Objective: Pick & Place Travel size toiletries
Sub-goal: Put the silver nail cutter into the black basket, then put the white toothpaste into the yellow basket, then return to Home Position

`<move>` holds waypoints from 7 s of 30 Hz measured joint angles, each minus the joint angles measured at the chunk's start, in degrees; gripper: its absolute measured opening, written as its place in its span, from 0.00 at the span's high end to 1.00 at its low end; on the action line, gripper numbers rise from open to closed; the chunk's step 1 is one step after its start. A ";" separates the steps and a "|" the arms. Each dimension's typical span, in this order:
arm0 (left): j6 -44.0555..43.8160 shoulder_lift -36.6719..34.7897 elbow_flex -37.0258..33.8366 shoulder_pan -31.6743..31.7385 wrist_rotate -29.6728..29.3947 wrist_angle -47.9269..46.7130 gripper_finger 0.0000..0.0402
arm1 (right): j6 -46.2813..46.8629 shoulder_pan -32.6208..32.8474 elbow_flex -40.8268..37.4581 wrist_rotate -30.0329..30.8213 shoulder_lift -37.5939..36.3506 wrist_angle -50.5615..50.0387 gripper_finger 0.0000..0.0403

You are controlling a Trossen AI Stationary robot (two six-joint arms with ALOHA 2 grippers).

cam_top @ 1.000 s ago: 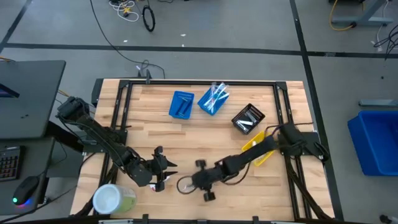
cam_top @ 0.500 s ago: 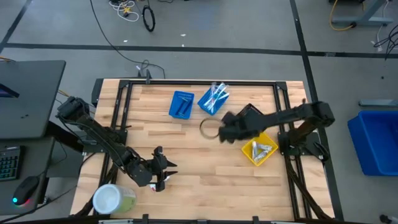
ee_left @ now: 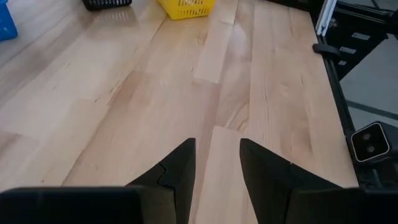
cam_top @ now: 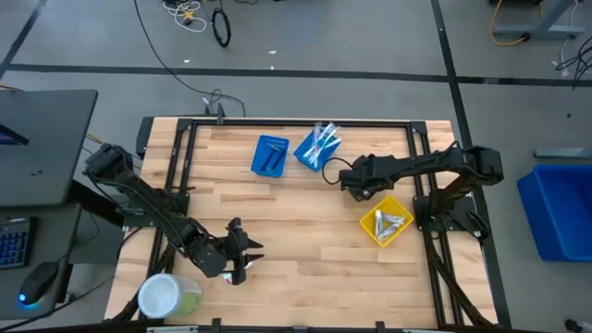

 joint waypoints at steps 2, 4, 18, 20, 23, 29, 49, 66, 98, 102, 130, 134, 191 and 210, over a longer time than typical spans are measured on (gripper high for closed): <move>-0.16 0.00 0.00 0.00 0.00 -0.04 0.67 | -1.04 -0.37 -0.68 -0.19 0.00 1.71 0.80; -0.13 0.00 0.00 0.02 0.00 -0.04 0.67 | -2.39 -0.75 -0.75 -0.67 0.00 2.57 0.77; -8.01 0.00 0.00 -0.37 15.17 -4.07 0.67 | -4.05 1.29 4.52 -2.85 0.00 2.50 0.52; -9.94 0.00 0.00 -1.33 15.08 -6.56 0.67 | -5.00 2.17 6.27 -3.97 0.00 2.52 0.51; -12.89 0.00 0.00 -2.87 15.14 -10.94 0.65 | -5.73 3.53 8.66 -5.07 0.00 3.52 0.51; -17.08 0.71 0.02 -5.13 12.21 -18.88 0.53 | -8.64 5.93 9.94 -5.16 0.00 13.24 0.53; -15.96 16.28 0.32 -7.43 11.65 -13.01 0.56 | -32.90 12.94 4.35 -29.50 1.88 68.63 0.45; -3.77 16.65 0.09 -2.07 3.18 7.61 0.87 | -36.35 21.68 1.94 -30.31 22.24 91.31 0.52; 5.92 16.48 0.13 6.51 3.01 13.81 0.83 | -29.96 21.09 2.68 -33.23 24.57 94.37 0.75; 5.86 16.48 0.13 6.51 2.99 13.70 0.82 | -30.04 21.00 2.68 -33.17 24.57 94.35 0.82; 5.77 16.48 0.20 6.51 1.18 12.94 0.58 | -29.74 27.36 2.64 -30.46 -7.15 39.00 0.83; 5.77 16.48 0.20 6.51 1.13 12.96 0.58 | -25.90 31.44 2.64 -25.57 -16.08 22.18 0.83; 39.82 -51.37 -4.00 18.43 2.62 -9.51 0.58 | -54.58 36.74 5.69 -10.34 -51.48 24.61 0.77; 42.43 -73.75 -28.45 36.07 15.46 4.24 0.58 | -55.53 31.27 -32.09 -6.49 -79.66 49.64 0.78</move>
